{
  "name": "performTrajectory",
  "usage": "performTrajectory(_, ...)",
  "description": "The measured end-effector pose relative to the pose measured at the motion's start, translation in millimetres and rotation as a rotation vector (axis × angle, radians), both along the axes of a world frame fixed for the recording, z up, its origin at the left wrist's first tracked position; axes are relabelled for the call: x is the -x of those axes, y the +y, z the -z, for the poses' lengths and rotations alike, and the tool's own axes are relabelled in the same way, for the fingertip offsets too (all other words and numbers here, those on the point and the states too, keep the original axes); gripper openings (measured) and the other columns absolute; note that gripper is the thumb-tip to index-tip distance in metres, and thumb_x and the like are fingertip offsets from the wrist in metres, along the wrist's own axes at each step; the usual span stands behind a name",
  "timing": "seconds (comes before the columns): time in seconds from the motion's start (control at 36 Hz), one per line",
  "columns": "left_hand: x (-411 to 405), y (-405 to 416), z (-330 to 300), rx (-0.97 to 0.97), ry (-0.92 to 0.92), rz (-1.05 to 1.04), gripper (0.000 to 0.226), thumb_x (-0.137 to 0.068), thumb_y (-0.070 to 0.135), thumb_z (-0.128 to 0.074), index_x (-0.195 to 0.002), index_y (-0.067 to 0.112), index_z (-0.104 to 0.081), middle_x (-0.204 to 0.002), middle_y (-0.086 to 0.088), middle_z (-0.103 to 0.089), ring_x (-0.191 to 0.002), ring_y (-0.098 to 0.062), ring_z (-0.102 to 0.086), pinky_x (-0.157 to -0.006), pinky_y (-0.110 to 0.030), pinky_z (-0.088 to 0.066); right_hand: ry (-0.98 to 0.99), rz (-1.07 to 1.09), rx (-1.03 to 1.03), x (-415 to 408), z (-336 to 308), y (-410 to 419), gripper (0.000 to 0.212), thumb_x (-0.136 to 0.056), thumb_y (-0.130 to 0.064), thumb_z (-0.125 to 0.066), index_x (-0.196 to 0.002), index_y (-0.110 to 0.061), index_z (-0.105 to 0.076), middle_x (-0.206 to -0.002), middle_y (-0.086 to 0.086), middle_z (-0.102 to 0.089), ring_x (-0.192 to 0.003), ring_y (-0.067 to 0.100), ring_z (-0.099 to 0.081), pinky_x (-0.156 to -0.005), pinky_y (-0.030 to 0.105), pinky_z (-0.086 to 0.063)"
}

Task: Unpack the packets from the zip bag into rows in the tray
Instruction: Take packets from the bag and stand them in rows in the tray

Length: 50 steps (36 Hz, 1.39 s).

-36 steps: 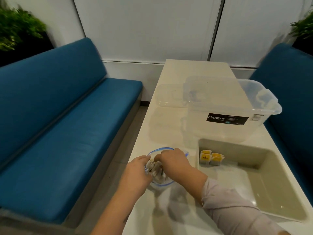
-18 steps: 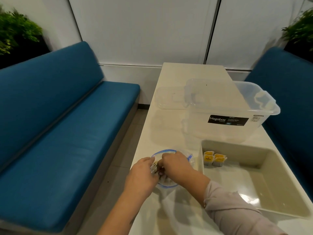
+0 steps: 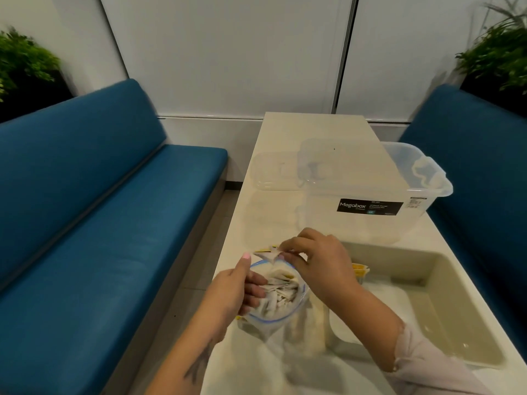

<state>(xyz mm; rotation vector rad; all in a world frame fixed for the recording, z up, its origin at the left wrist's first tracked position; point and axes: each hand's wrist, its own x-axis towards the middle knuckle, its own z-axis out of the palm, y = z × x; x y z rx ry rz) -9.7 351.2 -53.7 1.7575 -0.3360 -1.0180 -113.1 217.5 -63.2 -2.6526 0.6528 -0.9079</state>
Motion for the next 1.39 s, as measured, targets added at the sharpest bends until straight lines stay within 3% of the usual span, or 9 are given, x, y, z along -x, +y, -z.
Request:
performTrajectory(0.08,10,-8,-5,0.166,0.373,0.043,0.055,-0.094,0.052,-0.034,-0.095,0.007,-0.066,-0.083,-0.009,-0.072,-0.070,-0.020,-0.068,-0.057,-0.025,-0.054,-0.081,-0.079,0.185,6,5,3,0.016,-0.079,-0.038,-0.058,-0.077,-0.033,-0.073,-0.069,-0.011,-0.059,-0.054,0.008,-0.053,-0.056,0.025,-0.034)
performTrajectory(0.17,16,-16,-2,0.327,0.503,-0.044,0.039,-0.095,0.036,-0.045,-0.104,0.004,-0.065,-0.084,-0.011,-0.071,-0.071,-0.020,-0.070,-0.058,-0.027,-0.058,-0.113,-0.137,0.325,15,12,2,0.015,-0.080,-0.033,-0.058,-0.079,-0.033,-0.074,-0.070,-0.009,-0.059,-0.055,0.010,-0.052,-0.059,0.026,-0.024)
performTrajectory(0.33,22,-23,6,0.357,0.300,0.019,0.021,-0.094,0.017,-0.049,-0.102,0.009,-0.066,-0.083,-0.007,-0.073,-0.068,-0.014,-0.068,-0.063,-0.025,-0.058,-0.111,-0.168,0.182,30,15,-7,0.017,-0.075,-0.046,-0.063,-0.083,-0.033,-0.071,-0.075,-0.014,-0.062,-0.065,0.004,-0.056,-0.063,0.029,-0.035)
performTrajectory(0.5,26,-30,6,0.307,-0.091,0.144,0.018,-0.094,0.022,-0.053,-0.103,0.023,-0.068,-0.097,-0.001,-0.073,-0.093,-0.016,-0.068,-0.080,-0.037,-0.056,-0.208,-0.010,-0.563,38,-7,-15,0.024,-0.080,-0.034,-0.072,-0.100,-0.040,-0.061,-0.084,-0.016,-0.059,-0.060,0.001,-0.045,-0.062,0.021,-0.042)
performTrajectory(0.61,33,-41,6,0.296,-0.180,0.171,0.017,-0.092,0.020,-0.056,-0.103,0.022,-0.068,-0.096,-0.002,-0.073,-0.094,-0.018,-0.068,-0.082,-0.040,-0.057,-0.101,-0.036,-0.757,45,-18,-27,0.017,-0.081,-0.021,-0.073,-0.079,-0.037,-0.068,-0.074,-0.009,-0.066,-0.056,-0.005,-0.051,-0.063,0.023,-0.042)
performTrajectory(0.97,70,-78,24,0.290,-0.211,0.265,0.028,-0.094,0.041,-0.041,-0.104,0.031,-0.065,-0.103,-0.001,-0.067,-0.096,-0.014,-0.062,-0.074,-0.029,-0.055,-0.085,0.092,-0.742,110,-31,-71,0.018,-0.077,-0.009,-0.075,-0.067,-0.023,-0.070,-0.051,-0.017,-0.058,-0.050,-0.005,-0.047,-0.052,0.008,-0.035)
performTrajectory(1.17,91,-94,46,0.305,-0.533,0.260,0.018,-0.092,0.029,-0.053,-0.091,0.042,-0.064,-0.096,0.004,-0.056,-0.091,-0.006,-0.057,-0.076,-0.032,-0.054,0.269,0.344,-0.483,143,-25,-105,0.006,-0.082,-0.025,-0.070,-0.080,-0.030,-0.070,-0.077,-0.008,-0.066,-0.079,0.010,-0.056,-0.070,0.026,-0.044)
performTrajectory(1.31,109,-94,56,0.337,-0.755,0.275,0.016,-0.086,0.026,-0.064,-0.092,0.040,-0.069,-0.085,0.013,-0.060,-0.086,0.006,-0.054,-0.069,-0.007,-0.038,0.456,0.420,-0.383,147,-6,-121,0.012,-0.091,-0.027,-0.059,-0.097,-0.029,-0.069,-0.093,-0.002,-0.069,-0.088,0.018,-0.060,-0.068,0.025,-0.042)
performTrajectory(1.39,116,-94,64,0.314,-0.803,0.303,0.018,-0.084,0.024,-0.066,-0.092,0.040,-0.070,-0.086,0.018,-0.060,-0.089,0.008,-0.054,-0.071,-0.005,-0.039,0.553,0.431,-0.279,146,12,-129,0.015,-0.093,-0.026,-0.054,-0.101,-0.029,-0.067,-0.096,-0.002,-0.068,-0.090,0.020,-0.060,-0.066,0.025,-0.037)
